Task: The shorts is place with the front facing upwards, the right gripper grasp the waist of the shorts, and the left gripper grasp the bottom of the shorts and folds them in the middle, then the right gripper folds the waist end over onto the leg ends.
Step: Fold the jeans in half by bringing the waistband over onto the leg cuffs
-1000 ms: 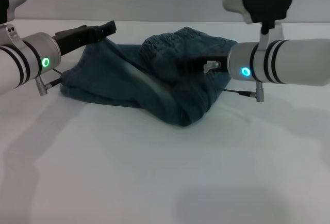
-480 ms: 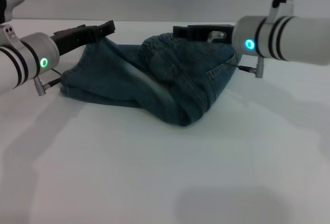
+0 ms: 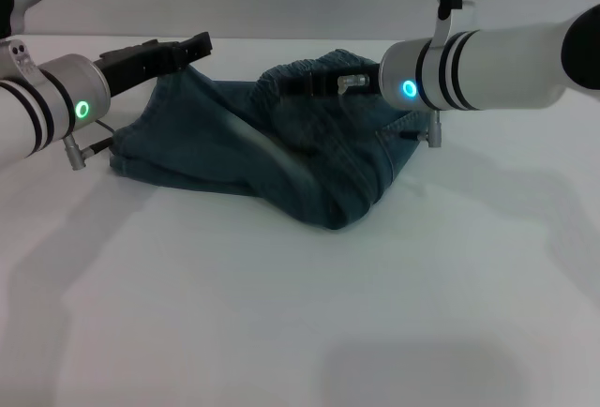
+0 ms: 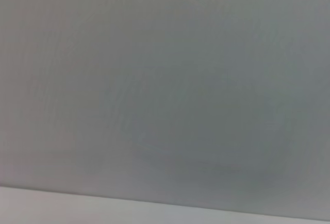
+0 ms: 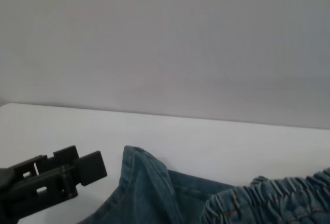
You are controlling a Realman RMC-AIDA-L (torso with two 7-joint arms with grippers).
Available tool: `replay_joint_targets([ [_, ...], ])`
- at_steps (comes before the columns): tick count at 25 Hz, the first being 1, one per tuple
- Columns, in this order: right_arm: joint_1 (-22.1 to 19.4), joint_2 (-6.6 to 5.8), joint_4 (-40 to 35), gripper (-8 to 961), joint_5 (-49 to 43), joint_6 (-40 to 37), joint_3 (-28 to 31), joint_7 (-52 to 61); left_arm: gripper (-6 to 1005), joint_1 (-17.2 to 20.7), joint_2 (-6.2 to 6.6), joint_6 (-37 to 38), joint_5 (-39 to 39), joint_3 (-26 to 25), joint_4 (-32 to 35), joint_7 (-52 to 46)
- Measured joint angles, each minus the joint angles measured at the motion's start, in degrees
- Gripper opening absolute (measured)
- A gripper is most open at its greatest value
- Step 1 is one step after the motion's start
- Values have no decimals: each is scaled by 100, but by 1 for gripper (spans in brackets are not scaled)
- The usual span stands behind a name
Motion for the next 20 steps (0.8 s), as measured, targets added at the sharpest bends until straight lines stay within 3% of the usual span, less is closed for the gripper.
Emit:
replay_joint_targets([
  [3, 57, 1, 146, 670, 2, -21, -15, 44, 827, -16, 0, -13, 3, 0, 0, 0],
  [10, 365, 10, 573, 669, 5, -49, -21, 87, 827, -36, -9, -15, 15, 18, 0, 0],
  [20, 399, 17, 492, 669, 203, -49, -285, 91, 827, -35, -9, -11, 24, 17, -2, 0],
])
